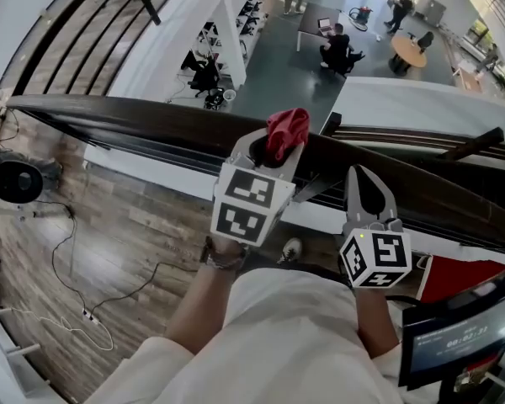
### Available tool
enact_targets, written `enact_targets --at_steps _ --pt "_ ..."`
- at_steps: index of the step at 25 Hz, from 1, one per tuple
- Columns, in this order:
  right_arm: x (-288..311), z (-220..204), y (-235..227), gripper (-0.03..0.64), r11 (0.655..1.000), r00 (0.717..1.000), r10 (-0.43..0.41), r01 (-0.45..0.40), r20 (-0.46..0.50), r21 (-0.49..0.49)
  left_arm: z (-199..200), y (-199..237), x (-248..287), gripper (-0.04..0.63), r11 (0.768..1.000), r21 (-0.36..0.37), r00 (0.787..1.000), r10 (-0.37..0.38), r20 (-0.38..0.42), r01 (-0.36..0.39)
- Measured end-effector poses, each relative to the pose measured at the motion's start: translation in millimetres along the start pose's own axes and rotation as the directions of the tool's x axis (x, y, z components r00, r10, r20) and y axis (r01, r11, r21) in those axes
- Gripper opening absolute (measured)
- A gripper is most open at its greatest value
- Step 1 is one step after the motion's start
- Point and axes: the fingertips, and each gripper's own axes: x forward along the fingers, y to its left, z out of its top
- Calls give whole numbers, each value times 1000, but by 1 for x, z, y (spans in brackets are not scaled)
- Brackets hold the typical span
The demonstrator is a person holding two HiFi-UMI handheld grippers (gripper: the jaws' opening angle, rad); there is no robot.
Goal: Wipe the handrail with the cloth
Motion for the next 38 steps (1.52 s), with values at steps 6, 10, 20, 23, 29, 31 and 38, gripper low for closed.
enact_targets --at_steps 6,10,20,23,29,31,38 --pt "4 4 5 3 1000 1000 20 -20 4 10 0 27 -10 130 998 -47 999 30 -16 -31" --pt "5 3 6 3 1000 1000 26 -26 -5 11 0 48 -16 130 996 -72 998 54 -33 -56" --pt "3 0 11 3 998 999 53 -53 5 29 -2 78 -26 130 986 -6 983 167 -82 -168" --pt "4 1 14 3 997 998 70 -70 7 39 1 77 -25 129 979 74 972 198 -129 -190" --pt "3 0 16 3 992 994 108 -109 24 59 0 65 -7 121 937 282 947 263 -184 -206" --pt "3 1 16 3 990 992 123 -125 29 69 2 53 1 119 941 287 954 236 -183 -178" --pt "-1 0 20 3 980 985 169 -170 20 105 10 6 18 115 974 222 974 84 -212 -36"
